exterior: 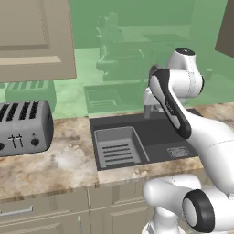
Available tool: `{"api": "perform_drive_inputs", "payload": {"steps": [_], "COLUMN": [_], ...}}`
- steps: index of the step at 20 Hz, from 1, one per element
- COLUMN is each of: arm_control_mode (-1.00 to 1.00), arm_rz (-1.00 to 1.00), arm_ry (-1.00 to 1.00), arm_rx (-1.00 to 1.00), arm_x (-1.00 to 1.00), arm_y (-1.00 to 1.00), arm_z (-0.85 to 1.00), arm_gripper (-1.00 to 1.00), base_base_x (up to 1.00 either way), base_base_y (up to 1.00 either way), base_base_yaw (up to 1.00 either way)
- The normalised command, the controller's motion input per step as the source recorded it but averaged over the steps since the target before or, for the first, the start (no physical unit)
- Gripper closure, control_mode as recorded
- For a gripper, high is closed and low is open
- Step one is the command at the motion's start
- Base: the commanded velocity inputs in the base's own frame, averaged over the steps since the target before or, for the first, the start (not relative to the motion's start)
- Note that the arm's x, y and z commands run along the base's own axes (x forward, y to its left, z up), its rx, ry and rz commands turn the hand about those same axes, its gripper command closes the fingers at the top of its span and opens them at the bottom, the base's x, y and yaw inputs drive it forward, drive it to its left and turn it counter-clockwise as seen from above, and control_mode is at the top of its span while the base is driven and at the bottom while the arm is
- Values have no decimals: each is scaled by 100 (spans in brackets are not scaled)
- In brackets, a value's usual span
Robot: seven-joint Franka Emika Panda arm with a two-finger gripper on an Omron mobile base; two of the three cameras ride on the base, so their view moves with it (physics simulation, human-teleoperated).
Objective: Four empty soda cans are scattered around the kitchen. Gather all the cans and cluster them next to the stove for recycling.
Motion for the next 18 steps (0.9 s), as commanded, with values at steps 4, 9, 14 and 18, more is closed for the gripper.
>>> {"api": "perform_drive_inputs", "payload": {"steps": [4, 9, 14, 18], "arm_control_mode": [100, 100, 100, 100], "arm_rz": [0, 0, 0, 0], "arm_ry": [0, 0, 0, 0], "arm_rx": [0, 0, 0, 0], "arm_x": [0, 0, 0, 0], "arm_y": [0, 0, 0, 0], "arm_z": [0, 0, 0, 0], "arm_gripper": [-100, -100, -100, -100], "base_base_x": [0, -16, -20, -17], "base_base_y": [0, -13, -34, -40], "base_base_yaw": [0, -1, -5, -7]}}
